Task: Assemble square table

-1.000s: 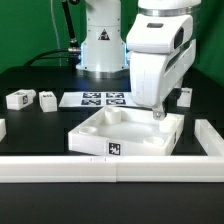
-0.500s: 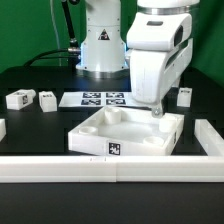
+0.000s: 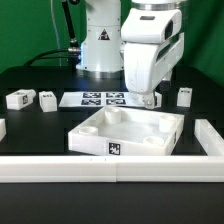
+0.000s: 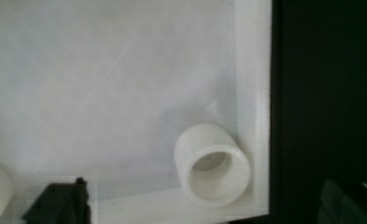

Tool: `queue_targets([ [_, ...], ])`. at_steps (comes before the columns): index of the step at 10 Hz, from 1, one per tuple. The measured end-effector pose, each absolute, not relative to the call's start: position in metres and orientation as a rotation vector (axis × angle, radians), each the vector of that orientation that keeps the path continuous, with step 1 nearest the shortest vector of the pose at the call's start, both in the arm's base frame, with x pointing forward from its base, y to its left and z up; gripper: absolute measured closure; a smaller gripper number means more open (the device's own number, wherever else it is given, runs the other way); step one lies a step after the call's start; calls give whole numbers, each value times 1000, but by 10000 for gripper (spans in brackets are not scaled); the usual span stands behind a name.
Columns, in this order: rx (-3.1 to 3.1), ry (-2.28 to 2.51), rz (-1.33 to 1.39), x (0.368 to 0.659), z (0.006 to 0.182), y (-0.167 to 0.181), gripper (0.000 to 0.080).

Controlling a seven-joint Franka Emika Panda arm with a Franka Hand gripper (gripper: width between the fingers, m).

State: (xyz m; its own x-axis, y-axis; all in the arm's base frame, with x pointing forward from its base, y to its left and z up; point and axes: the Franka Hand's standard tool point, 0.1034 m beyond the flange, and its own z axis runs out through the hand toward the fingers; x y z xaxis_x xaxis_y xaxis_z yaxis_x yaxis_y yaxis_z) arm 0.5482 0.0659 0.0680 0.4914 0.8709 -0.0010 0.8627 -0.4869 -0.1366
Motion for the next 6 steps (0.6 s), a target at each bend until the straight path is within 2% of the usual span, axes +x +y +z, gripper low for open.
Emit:
queue_targets([
  [2,-2618,-1519,94,548,67,67,150],
  [3,-2641,-1523,44,538,64,70,150],
  [6,-2664,-1557,-46,497,30,60,150],
])
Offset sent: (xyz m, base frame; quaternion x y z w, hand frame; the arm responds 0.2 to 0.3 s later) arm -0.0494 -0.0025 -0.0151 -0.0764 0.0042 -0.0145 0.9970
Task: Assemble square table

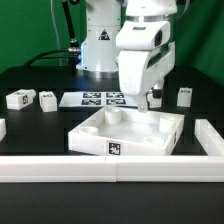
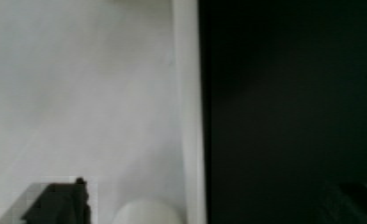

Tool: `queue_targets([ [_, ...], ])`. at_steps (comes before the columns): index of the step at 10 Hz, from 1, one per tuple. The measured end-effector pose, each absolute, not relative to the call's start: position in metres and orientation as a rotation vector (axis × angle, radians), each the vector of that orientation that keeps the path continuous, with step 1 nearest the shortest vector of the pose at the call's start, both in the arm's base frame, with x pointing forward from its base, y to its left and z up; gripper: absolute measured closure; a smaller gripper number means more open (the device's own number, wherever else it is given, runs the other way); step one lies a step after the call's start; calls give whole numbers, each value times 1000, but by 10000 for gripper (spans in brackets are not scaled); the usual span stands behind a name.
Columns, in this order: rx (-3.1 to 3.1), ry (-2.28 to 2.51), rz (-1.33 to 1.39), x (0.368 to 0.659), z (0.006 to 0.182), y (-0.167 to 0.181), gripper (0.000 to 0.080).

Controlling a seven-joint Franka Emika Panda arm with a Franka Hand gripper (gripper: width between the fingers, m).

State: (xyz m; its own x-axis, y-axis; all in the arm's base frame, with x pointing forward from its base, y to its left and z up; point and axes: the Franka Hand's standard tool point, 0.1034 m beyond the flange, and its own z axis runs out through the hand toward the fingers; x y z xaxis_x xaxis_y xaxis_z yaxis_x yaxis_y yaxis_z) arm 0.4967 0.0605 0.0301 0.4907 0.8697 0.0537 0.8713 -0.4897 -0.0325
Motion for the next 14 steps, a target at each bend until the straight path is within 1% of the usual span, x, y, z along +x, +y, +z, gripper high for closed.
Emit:
queue_targets([
  [1,-2665,-1569,-62,489,20,60,150],
  [4,-2683,-1540,-46,485,11,45,150],
  [5,-2686,-1539,-52,487,12,46,150],
  [6,-2686,-1538,-49,486,11,46,277],
  [7,-2686,-1538,-48,486,11,46,438],
  [8,-2686,-1537,-48,486,11,46,438],
  [9,-2686,-1537,-48,486,11,46,614],
  [10,-2686,-1537,-48,486,11,46,614],
  [11,-2686,-1538,-49,486,11,46,744],
  [14,-2686,-1538,-49,486,11,46,744],
])
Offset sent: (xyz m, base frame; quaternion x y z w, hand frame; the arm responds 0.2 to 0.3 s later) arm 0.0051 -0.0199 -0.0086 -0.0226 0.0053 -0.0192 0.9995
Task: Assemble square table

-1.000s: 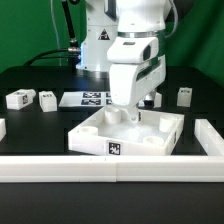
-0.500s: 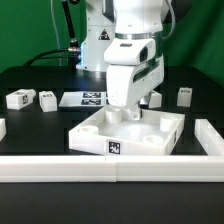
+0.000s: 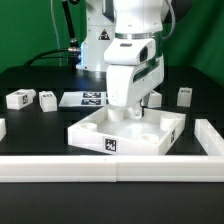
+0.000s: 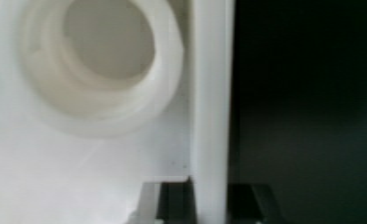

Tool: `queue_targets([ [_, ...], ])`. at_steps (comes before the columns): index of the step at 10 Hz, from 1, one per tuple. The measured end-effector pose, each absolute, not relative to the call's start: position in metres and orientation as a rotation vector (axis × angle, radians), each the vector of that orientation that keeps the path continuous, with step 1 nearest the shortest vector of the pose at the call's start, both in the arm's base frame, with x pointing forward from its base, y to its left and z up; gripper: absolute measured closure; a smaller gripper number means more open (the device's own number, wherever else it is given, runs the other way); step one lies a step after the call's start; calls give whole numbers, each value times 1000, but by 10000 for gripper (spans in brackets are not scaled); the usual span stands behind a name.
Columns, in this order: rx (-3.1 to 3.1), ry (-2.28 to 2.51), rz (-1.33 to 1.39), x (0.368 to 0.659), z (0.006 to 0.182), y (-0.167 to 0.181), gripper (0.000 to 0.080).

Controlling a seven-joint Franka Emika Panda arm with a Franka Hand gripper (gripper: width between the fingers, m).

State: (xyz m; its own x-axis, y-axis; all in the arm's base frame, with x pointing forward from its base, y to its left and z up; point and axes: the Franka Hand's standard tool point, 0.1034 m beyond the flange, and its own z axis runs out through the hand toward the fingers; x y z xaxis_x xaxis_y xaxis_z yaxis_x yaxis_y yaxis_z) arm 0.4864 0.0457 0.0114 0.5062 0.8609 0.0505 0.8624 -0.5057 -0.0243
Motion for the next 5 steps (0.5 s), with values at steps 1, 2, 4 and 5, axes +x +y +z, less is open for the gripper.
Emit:
queue_targets([
  [1,-2686,-1538,-49,486,11,46,744],
  [2,-2686,-1538,-49,486,11,46,744],
  [4,-2684,-1541,-49,486,11,46,742],
  [5,-2595,-1706,-49,487,11,44,742],
])
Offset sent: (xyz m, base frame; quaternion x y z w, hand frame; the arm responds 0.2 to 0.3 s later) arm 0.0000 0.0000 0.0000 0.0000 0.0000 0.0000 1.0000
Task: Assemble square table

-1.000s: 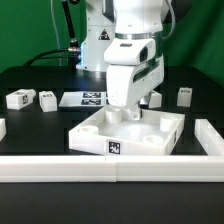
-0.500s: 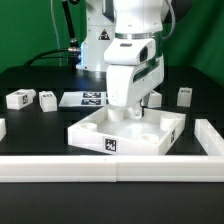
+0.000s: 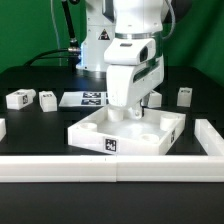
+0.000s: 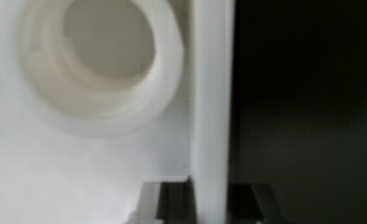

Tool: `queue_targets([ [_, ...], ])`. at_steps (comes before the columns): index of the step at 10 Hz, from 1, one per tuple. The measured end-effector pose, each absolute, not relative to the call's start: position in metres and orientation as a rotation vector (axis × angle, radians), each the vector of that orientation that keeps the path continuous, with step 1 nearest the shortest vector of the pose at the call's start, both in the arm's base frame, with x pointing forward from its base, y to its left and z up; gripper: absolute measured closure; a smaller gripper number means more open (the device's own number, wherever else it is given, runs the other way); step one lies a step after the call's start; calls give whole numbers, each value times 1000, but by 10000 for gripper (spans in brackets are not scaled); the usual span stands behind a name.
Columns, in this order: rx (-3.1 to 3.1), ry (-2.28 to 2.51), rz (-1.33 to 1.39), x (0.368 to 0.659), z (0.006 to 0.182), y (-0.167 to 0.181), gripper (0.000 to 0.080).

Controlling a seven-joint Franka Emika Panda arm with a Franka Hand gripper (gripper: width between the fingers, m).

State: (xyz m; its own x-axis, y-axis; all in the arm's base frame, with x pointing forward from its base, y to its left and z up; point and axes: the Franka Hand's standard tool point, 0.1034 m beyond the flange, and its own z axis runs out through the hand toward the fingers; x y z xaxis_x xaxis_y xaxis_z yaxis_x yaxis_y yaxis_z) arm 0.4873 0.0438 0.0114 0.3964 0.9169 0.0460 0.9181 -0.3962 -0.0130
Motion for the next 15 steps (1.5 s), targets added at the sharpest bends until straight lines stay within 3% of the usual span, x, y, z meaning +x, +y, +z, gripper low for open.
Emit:
queue_targets([
  [3,-2406,-2015,-58,503,12,51,742],
  [7,-2391,-2036,-57,504,12,49,742],
  [15,-2289,-2171,-43,539,12,43,742],
])
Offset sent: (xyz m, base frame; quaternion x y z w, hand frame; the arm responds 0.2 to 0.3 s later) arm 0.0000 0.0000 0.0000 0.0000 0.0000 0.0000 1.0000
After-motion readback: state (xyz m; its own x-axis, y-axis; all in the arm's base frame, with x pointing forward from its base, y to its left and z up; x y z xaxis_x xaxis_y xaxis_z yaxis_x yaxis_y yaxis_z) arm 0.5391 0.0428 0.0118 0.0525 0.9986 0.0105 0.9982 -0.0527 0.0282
